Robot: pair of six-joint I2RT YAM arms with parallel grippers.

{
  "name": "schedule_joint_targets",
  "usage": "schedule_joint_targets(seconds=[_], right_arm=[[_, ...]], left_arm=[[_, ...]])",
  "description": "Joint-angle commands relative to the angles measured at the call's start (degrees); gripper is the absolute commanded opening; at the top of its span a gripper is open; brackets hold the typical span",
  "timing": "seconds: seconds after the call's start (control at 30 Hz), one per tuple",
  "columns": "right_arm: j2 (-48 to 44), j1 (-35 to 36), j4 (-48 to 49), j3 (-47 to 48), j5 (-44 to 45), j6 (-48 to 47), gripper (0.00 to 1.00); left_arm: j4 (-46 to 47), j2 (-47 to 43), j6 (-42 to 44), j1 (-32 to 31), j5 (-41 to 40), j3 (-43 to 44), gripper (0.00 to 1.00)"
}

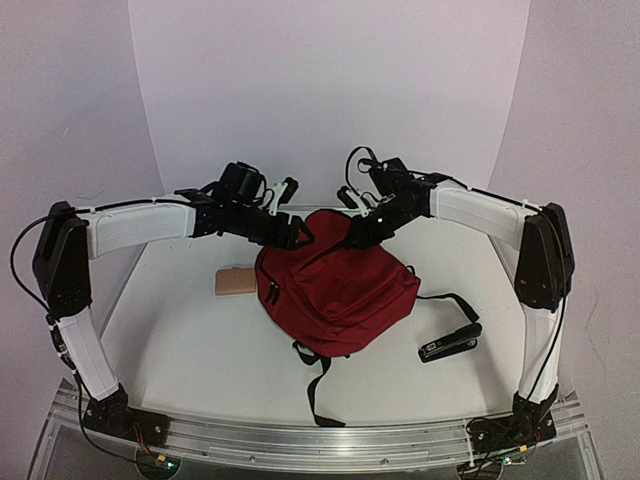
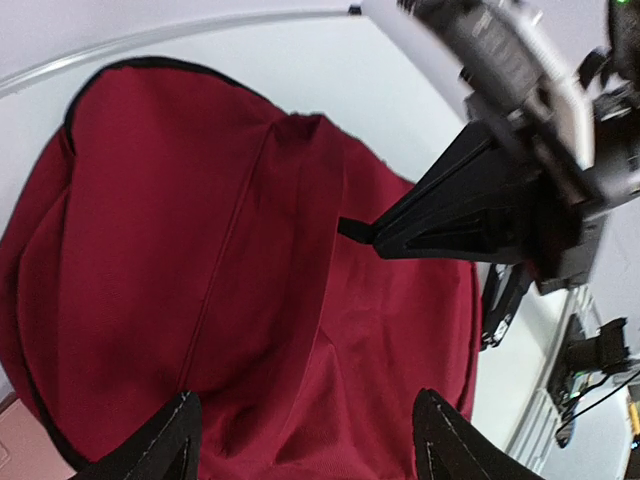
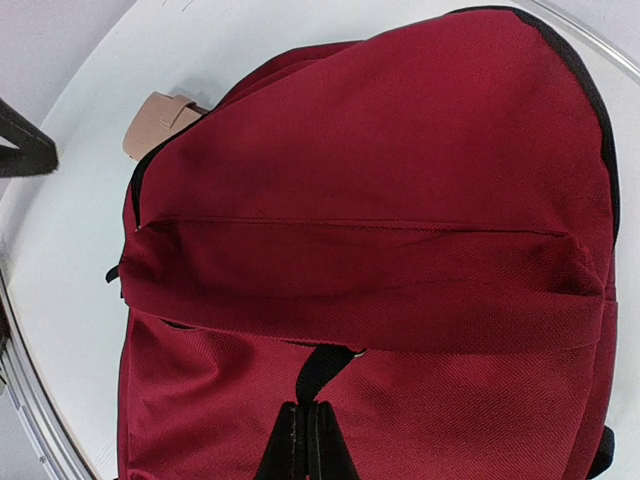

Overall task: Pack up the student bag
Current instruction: Unzip the student bag at the center of the board.

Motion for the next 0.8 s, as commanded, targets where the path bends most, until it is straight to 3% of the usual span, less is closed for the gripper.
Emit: schedule_joint_targets(seconds=[0.0, 0.3, 0.43, 0.57, 0.7, 0.77], right_arm=[[0.73, 0.20, 0.00, 2.85, -0.22, 0.64, 0.00], [1.68, 0.19, -0.34, 4.18, 0.80, 2.23, 0.00], [1.95, 0.11, -0.39, 4.54, 1.65, 1.67, 0.00], [2.42, 0.12, -0.51, 4.80, 2.23, 1.54, 0.00], [2.75, 0.04, -0.62, 5.23, 2.16, 1.70, 0.00], [2.84, 0.08, -0.64, 5.58, 2.22, 1.71, 0.00]], left_arm=[[-6.31, 4.59, 4.09, -1.12, -4.24, 6.84, 0.70], [-9.44, 11.38, 5.53, -2.07, -3.15, 12.25, 0.55], [-9.56, 12.13, 5.87, -2.04, -2.39, 12.72, 0.58], [-9.99, 13.15, 5.98, -2.05, -2.70, 13.76, 0.53], [-10.00, 13.70, 5.90, -2.31, -1.11, 14.58, 0.58], [-10.21, 13.98, 5.77, -2.41, -1.99, 14.90, 0.52]])
